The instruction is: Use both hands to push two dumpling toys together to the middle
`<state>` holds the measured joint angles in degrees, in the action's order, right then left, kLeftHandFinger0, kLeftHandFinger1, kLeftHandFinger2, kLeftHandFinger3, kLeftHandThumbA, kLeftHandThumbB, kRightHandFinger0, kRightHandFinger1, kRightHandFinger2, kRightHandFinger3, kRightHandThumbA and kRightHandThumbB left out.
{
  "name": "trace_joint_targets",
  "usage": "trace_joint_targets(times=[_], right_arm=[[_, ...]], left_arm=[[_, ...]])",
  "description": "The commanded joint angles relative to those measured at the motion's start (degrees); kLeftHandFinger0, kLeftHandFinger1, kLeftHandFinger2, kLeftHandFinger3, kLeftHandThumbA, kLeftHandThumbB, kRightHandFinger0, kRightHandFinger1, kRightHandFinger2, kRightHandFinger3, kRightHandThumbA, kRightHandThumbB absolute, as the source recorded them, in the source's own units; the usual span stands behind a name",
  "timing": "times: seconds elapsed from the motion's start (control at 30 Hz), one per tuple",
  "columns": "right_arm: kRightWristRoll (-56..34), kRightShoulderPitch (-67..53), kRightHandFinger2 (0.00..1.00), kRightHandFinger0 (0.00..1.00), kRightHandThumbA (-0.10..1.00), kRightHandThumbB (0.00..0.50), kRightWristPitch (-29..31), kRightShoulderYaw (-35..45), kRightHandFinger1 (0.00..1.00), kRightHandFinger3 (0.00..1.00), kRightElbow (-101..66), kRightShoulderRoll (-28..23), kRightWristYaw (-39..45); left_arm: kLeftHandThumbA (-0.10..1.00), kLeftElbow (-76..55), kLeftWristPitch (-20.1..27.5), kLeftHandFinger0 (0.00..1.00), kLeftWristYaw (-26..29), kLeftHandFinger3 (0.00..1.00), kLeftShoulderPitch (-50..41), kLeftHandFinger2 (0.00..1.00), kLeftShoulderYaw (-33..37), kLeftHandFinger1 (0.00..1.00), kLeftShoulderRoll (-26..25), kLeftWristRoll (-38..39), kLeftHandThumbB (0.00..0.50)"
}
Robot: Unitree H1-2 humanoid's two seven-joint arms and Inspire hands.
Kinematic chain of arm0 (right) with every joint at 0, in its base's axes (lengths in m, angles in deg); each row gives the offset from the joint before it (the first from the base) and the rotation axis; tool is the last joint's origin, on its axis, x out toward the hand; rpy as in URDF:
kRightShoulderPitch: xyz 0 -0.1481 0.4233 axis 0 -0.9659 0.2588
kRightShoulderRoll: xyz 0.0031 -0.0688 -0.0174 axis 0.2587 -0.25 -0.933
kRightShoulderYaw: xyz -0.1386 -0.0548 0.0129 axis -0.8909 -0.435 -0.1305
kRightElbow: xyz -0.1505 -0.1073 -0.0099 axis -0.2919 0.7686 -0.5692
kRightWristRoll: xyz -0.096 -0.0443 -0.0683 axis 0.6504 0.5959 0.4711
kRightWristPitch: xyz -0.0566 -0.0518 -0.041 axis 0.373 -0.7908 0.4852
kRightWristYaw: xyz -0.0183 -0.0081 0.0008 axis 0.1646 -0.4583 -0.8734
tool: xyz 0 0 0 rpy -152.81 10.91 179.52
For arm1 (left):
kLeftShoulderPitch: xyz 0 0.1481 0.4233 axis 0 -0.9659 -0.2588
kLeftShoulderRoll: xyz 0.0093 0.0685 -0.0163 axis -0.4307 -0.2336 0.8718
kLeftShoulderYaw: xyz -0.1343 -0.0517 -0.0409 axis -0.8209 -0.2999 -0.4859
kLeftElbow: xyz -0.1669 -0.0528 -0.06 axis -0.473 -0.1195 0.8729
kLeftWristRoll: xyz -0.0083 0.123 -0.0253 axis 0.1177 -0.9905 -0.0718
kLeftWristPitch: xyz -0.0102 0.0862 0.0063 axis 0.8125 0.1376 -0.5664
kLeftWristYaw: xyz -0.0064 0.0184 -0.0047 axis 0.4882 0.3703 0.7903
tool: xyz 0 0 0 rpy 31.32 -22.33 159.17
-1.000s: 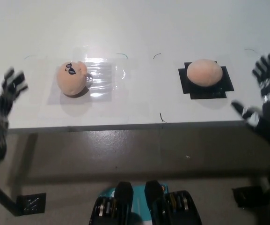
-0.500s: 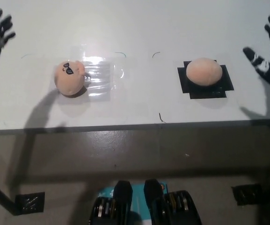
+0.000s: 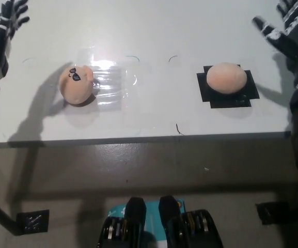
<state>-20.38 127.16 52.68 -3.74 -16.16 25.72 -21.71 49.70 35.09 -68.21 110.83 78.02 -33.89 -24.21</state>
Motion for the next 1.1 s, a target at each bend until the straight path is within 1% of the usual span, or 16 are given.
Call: trace_joint_targets(times=[0.0,0.07,0.2,0.23,0.3,0.37,0.43,0.47,0.5,0.53,0.63,0.7,0.77,0.87,0.93,1.07], right_arm=[[-1.8,10.6,1.00,1.00,1.00,0.195,5.0,1.8,1.00,1.00,13.0,-2.1,0.8],[-2.1,12.6,1.00,1.00,1.00,0.187,5.4,2.3,1.00,1.00,18.1,-2.3,1.3],[-2.3,14.4,1.00,1.00,1.00,0.168,5.6,3.2,1.00,1.00,24.1,-2.1,1.6],[-2.5,14.8,1.00,1.00,1.00,0.177,5.4,3.6,1.00,1.00,26.1,-2.2,1.7],[-2.6,14.8,1.00,1.00,1.00,0.171,5.5,4.0,1.00,1.00,27.2,-2.3,2.0],[-2.7,14.7,1.00,1.00,1.00,0.171,5.8,4.4,1.00,1.00,28.8,-2.3,1.8],[-2.7,14.3,1.00,1.00,1.00,0.160,5.9,4.6,1.00,1.00,29.7,-2.4,1.7],[-2.8,14.1,1.00,1.00,1.00,0.170,6.0,4.8,1.00,1.00,30.0,-2.4,1.8],[-3.0,13.8,1.00,1.00,1.00,0.171,6.1,5.0,1.00,1.00,30.2,-2.4,2.0],[-3.1,13.7,1.00,1.00,1.00,0.171,6.2,5.2,1.00,1.00,30.3,-2.5,2.1],[-3.0,12.9,1.00,1.00,1.00,0.171,6.7,5.5,1.00,1.00,30.5,-2.3,2.4],[-3.0,12.5,1.00,1.00,1.00,0.181,6.5,5.8,1.00,1.00,30.6,-2.2,2.4],[-3.1,12.2,1.00,1.00,1.00,0.185,6.4,6.0,1.00,1.00,30.6,-2.1,2.3],[-2.8,11.5,1.00,1.00,1.00,0.195,6.6,5.8,1.00,1.00,30.7,-1.7,2.4],[-3.5,10.8,1.00,1.00,1.00,0.184,6.4,6.3,1.00,1.00,30.7,-1.0,3.0],[-3.8,9.8,1.00,1.00,1.00,0.181,6.0,6.7,1.00,1.00,30.9,-0.1,3.5]], left_arm=[[1.00,7.6,5.1,1.00,0.2,1.00,6.8,1.00,1.2,1.00,-2.2,-2.4,0.314],[1.00,10.4,6.1,1.00,-0.8,1.00,7.8,1.00,1.1,1.00,-1.7,-1.2,0.298],[1.00,15.8,6.5,1.00,0.5,1.00,9.0,1.00,1.9,1.00,-1.2,-2.1,0.359],[1.00,17.6,7.2,1.00,-0.2,1.00,9.1,1.00,1.7,1.00,-0.9,-1.2,0.344],[1.00,18.9,8.1,1.00,-0.3,1.00,9.1,1.00,2.0,1.00,-0.5,-1.4,0.343],[1.00,20.2,8.5,1.00,-0.3,1.00,9.0,1.00,1.9,1.00,0.0,-1.2,0.312],[1.00,20.5,7.6,1.00,-0.6,1.00,8.6,1.00,1.7,1.00,0.5,-0.6,0.334],[1.00,20.5,7.6,1.00,-0.5,1.00,8.4,1.00,1.7,1.00,0.6,-0.6,0.386],[1.00,21.0,8.0,1.00,-0.3,1.00,8.4,1.00,2.0,1.00,0.8,-1.1,0.418],[1.00,21.3,8.3,1.00,-0.1,1.00,8.4,1.00,2.1,1.00,0.8,-1.4,0.423],[1.00,22.4,9.9,1.00,-0.3,1.00,7.9,1.00,2.7,1.00,1.0,-1.9,0.369],[1.00,22.0,10.3,1.00,0.4,1.00,7.3,1.00,3.2,1.00,1.3,-2.6,0.352],[1.00,22.4,10.8,1.00,1.0,1.00,7.2,1.00,3.6,1.00,1.6,-3.1,0.357],[1.00,21.8,9.2,1.00,1.4,1.00,6.2,1.00,3.7,1.00,2.7,-2.9,0.409],[1.00,21.8,9.2,1.00,0.9,1.00,5.3,1.00,3.6,1.00,3.7,-2.4,0.384],[1.00,20.5,9.3,1.00,0.2,1.00,3.8,1.00,3.2,1.00,5.5,-1.3,0.369]])
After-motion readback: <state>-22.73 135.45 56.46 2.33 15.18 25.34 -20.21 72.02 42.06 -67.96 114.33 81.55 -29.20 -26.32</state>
